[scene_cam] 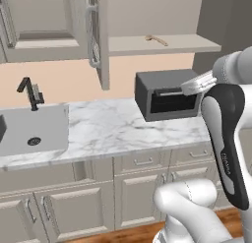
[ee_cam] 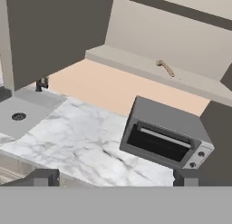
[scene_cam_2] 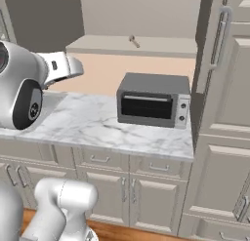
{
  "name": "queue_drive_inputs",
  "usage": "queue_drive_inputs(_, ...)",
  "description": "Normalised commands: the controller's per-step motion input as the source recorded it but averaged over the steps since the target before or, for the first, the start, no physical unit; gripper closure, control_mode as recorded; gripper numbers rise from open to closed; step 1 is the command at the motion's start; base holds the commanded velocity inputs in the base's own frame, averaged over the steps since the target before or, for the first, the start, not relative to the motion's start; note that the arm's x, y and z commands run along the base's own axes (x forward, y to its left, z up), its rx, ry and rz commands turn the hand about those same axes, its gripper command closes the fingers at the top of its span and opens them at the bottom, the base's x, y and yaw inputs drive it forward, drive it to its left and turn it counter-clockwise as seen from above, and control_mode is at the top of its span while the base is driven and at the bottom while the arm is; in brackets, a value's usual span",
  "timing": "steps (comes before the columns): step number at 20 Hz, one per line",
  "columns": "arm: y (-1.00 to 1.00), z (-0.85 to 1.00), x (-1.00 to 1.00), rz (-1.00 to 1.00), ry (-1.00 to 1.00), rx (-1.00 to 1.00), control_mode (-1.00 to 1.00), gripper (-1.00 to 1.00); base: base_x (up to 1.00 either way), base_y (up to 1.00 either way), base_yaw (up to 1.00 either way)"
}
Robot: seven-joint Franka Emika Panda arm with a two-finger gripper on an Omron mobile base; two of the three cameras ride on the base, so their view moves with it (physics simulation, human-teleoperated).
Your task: Organize the utensils by type. Pick up the wooden spoons from the counter and place them in the open cabinet. Then pick up the metallic utensils from the counter and place them in the open drawer.
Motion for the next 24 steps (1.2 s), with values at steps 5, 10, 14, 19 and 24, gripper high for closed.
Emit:
queue_drive_inputs(5, 0.0, 0.0, 0.0, 0.0, 0.0, 0.0, 1.0, -1.0, 0.0, 1.0, 0.0)
queue_drive_inputs(10, 0.0, 0.0, 0.0, 0.0, 0.0, 0.0, 1.0, -1.0, 0.01, 1.0, 0.0)
queue_drive_inputs(14, 0.0, 0.0, 0.0, 0.0, 0.0, 0.0, 1.0, -1.0, 0.04, 1.0, 0.0)
queue_drive_inputs(19, 0.0, 0.0, 0.0, 0.0, 0.0, 0.0, 1.0, -1.0, 0.05, 1.0, 0.0)
queue_drive_inputs(24, 0.0, 0.0, 0.0, 0.0, 0.0, 0.0, 1.0, -1.0, 0.0, 0.92, 0.0)
